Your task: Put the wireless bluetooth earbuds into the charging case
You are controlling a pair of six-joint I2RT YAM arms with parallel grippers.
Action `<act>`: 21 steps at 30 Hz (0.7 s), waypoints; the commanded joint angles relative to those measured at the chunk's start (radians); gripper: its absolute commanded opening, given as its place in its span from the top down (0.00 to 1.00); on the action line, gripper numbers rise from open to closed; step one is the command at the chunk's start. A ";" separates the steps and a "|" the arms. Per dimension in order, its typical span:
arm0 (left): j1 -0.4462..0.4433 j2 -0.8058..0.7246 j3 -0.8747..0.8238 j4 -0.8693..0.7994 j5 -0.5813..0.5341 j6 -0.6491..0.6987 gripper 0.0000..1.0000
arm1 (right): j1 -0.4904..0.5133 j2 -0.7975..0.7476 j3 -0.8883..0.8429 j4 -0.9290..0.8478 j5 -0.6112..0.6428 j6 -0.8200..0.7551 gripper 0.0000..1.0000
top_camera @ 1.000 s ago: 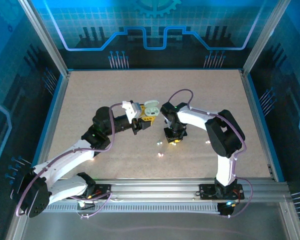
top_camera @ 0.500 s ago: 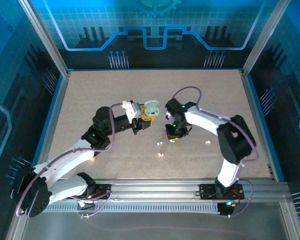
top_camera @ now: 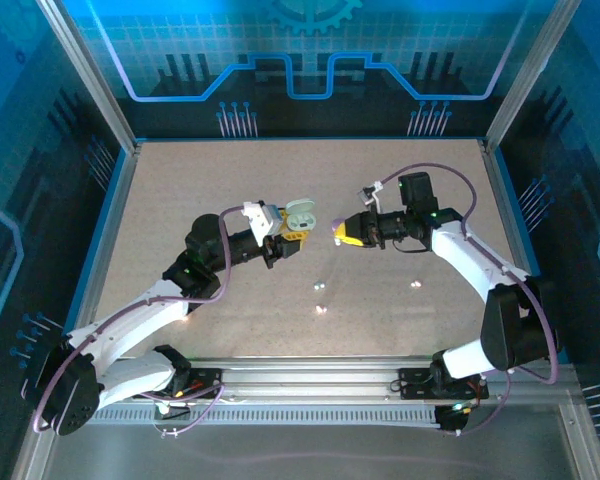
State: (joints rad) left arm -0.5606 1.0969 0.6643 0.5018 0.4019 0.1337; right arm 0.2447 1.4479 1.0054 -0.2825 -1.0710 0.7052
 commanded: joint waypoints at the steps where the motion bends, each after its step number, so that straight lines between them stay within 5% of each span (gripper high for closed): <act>1: 0.008 -0.018 -0.013 0.009 -0.019 0.018 0.73 | -0.010 0.006 0.000 0.103 -0.187 0.071 0.85; 21: 0.009 0.032 -0.022 0.025 -0.006 0.042 0.73 | -0.004 -0.074 0.011 0.260 -0.162 0.297 0.85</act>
State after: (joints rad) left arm -0.5583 1.1072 0.6510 0.5007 0.3962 0.1497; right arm 0.2447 1.4120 1.0046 -0.0803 -1.2369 0.9432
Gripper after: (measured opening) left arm 0.382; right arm 0.154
